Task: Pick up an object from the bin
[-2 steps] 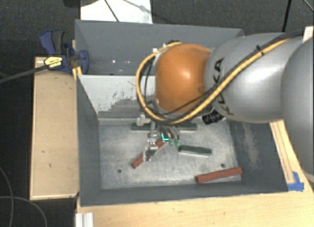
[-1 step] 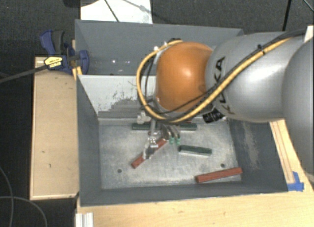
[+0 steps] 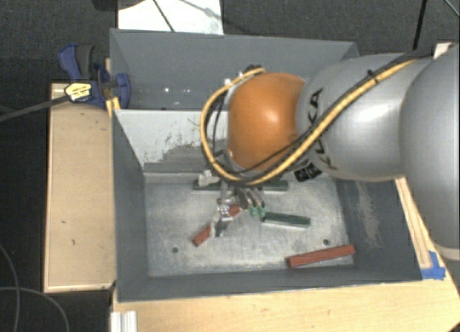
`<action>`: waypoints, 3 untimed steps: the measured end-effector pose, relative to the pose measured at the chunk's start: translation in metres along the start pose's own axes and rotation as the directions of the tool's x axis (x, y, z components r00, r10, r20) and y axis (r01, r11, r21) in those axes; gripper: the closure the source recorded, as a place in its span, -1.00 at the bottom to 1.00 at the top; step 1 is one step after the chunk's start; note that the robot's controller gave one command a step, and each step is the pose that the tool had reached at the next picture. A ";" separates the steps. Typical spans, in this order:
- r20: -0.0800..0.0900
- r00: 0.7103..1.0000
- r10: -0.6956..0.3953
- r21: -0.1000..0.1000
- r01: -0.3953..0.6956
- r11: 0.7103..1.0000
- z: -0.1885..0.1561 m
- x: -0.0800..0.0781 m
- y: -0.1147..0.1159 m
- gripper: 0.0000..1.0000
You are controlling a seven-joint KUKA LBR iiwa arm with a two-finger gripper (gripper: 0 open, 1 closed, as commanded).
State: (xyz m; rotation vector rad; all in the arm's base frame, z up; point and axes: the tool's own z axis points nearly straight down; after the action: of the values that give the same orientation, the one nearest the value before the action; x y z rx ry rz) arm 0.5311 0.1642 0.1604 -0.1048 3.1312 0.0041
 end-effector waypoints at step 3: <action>0.003 0.941 -0.339 -0.002 0.339 0.941 0.087 -0.013 -0.003 1.00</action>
Offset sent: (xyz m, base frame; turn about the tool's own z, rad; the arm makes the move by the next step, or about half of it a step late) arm 0.0206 -0.0472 0.0032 -0.3265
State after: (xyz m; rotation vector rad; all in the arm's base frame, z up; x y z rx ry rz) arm 0.5445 0.1622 0.0740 -0.6419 3.0638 0.0055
